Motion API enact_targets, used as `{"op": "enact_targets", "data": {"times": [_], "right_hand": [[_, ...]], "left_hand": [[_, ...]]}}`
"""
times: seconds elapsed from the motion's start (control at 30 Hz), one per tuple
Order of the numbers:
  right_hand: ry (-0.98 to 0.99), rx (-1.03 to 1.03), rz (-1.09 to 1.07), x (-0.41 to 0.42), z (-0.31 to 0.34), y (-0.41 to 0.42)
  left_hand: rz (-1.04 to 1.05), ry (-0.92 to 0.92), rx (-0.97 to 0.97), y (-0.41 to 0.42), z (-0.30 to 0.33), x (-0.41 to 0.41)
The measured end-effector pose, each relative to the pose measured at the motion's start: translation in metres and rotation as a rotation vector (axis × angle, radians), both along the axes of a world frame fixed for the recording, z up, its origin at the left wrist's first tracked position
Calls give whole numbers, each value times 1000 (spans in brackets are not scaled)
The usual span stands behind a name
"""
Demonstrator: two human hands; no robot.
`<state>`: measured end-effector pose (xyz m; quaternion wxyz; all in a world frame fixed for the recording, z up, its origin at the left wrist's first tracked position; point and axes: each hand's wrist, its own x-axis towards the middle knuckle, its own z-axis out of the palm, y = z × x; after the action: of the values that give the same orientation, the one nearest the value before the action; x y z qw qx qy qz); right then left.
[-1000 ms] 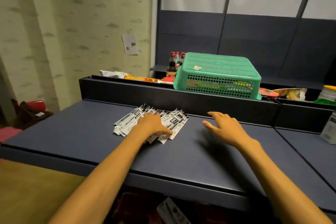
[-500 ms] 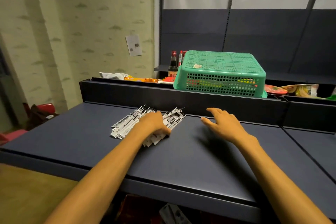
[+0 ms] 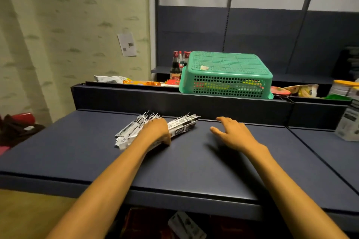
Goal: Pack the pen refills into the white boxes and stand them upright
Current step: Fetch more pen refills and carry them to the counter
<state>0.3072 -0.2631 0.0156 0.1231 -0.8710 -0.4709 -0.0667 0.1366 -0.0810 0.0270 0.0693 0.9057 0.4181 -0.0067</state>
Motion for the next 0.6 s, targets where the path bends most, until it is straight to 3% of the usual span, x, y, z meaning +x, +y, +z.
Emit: {"op": "enact_targets", "data": {"times": [0.4,0.6], "right_hand": [[-47,-79,-90,-27,1,-50],[-53,-113,-220,-26,5,-129]], "left_hand": [[-173,-90,228,-29,-8,-22],[-332,-122,193,-101,4,5]]}}
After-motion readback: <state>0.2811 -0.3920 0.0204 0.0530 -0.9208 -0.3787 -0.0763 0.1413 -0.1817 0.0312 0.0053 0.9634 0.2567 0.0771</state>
